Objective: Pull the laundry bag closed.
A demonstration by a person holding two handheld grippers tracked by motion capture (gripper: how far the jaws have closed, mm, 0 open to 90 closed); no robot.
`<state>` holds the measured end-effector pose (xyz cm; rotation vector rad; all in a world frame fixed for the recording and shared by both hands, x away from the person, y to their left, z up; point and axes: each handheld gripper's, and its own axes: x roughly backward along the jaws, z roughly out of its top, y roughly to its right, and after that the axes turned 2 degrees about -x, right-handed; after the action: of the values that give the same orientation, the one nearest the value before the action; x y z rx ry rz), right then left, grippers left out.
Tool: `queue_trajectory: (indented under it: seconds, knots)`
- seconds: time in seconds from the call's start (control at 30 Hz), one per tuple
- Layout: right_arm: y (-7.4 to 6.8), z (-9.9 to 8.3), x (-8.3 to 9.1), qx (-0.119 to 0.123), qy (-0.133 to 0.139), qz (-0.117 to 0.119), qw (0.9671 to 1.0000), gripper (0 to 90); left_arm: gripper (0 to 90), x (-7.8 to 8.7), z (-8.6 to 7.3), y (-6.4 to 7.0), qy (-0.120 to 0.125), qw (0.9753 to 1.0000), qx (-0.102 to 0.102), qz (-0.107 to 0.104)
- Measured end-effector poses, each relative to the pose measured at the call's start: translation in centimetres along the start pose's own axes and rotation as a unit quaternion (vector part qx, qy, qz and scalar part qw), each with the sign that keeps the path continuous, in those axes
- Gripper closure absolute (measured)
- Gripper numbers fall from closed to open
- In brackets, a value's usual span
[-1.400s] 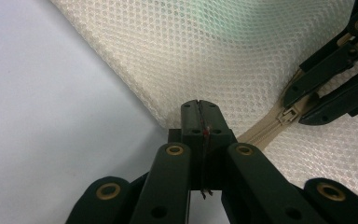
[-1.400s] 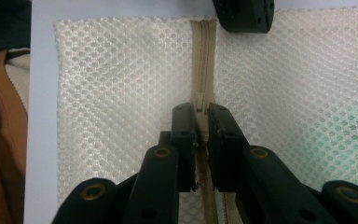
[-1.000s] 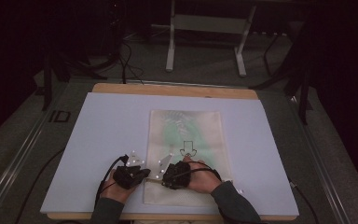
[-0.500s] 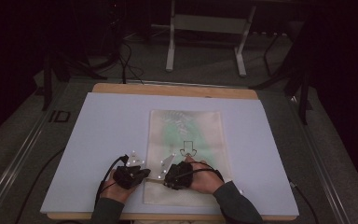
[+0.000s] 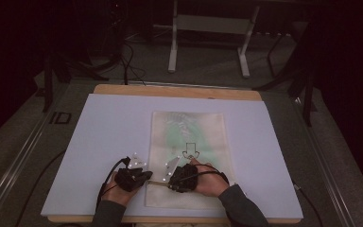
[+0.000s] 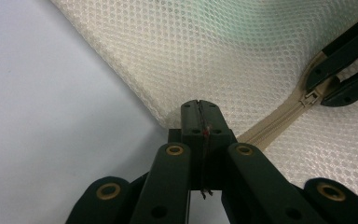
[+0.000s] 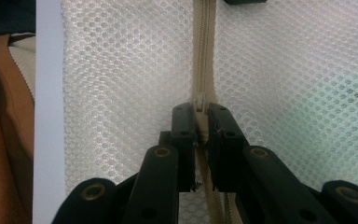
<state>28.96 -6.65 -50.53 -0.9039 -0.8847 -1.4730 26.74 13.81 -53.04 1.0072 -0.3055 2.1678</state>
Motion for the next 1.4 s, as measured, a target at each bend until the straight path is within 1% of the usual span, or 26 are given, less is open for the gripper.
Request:
queue_trajectory:
  seconds: [0.13,0.5,0.63,0.93,0.97,1.17,1.4]
  knots:
    - [0.0,-0.1,0.0,0.003,-0.001,0.0,1.0,82.3,89.6,0.0,0.0,0.0,0.0,1.0,0.0,-0.001]
    - [0.0,-0.7,0.4,-0.003,-0.003,0.001,1.0,82.3,89.6,0.0,0.0,0.0,0.0,1.0,0.001,-0.001]
    - [0.1,-0.8,0.5,0.0,-0.005,0.001,1.0,82.3,89.6,0.0,0.0,0.0,0.0,1.0,0.001,-0.001]
    - [0.1,-1.2,0.7,-0.003,-0.004,0.001,1.0,82.3,89.6,0.0,0.0,0.0,0.0,1.0,0.001,-0.001]
    - [0.1,-1.2,0.8,-0.004,-0.008,0.001,1.0,82.3,89.6,0.0,0.0,0.0,0.0,1.0,0.001,-0.001]
    - [0.1,-1.5,0.9,-0.006,-0.004,0.003,1.0,82.3,89.6,0.0,0.0,0.0,0.0,1.0,0.001,-0.001]
    - [0.1,-1.7,1.0,-0.007,-0.008,0.002,0.9999,82.3,89.6,0.0,0.0,0.0,0.0,1.0,0.002,-0.001]
